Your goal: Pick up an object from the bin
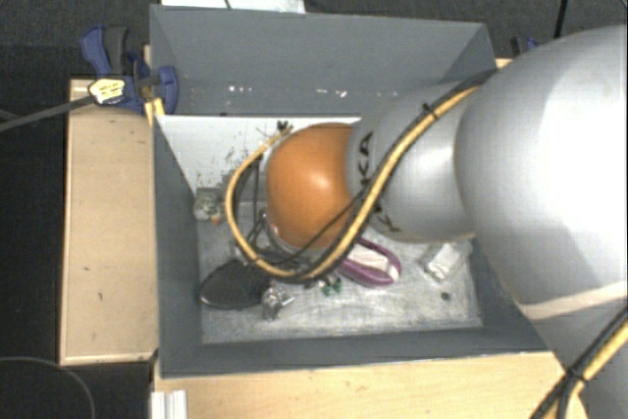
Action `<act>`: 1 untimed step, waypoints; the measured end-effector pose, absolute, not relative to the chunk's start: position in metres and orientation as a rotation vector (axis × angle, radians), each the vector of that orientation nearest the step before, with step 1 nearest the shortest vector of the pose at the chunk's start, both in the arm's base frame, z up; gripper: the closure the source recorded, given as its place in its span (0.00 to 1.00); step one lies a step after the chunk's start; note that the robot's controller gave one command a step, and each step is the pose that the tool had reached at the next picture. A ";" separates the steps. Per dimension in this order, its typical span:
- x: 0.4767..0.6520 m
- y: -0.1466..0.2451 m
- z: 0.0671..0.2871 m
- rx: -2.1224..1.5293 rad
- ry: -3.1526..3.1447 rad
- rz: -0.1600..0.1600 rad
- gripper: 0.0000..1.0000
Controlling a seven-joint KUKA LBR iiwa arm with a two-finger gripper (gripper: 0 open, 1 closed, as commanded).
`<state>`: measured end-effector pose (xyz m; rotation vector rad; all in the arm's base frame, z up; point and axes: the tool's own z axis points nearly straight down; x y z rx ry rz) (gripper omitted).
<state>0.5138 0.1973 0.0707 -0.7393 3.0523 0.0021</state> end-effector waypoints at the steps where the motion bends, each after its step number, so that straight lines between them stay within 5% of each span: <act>1: 0.493 0.129 0.212 -1.202 2.895 -0.003 1.00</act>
Offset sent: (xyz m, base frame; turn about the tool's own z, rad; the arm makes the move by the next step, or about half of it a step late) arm -0.0225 -0.0666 0.1380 -0.3146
